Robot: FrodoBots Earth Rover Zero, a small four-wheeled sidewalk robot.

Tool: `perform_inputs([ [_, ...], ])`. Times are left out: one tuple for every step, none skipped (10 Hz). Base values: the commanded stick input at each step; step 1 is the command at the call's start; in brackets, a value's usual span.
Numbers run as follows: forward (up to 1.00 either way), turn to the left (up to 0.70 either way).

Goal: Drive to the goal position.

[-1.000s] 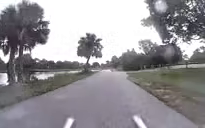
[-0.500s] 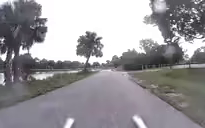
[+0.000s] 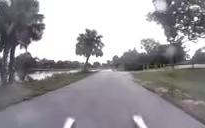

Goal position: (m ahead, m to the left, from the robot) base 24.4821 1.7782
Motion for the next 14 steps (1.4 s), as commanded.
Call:
perform_inputs([
  [0.85,-0.34],
  [0.85,-0.33],
  [0.85,-0.34],
  [0.85,-0.30],
  [0.85,-0.01],
  [0.85,0.00],
  [0.85,0.00],
  [0.85,0.00],
  [0.85,0.00],
  [0.85,0.00],
  [0.85,0.00],
  [0.85,0.00],
  [0.85,0.00],
  [0.85,0.00],
])
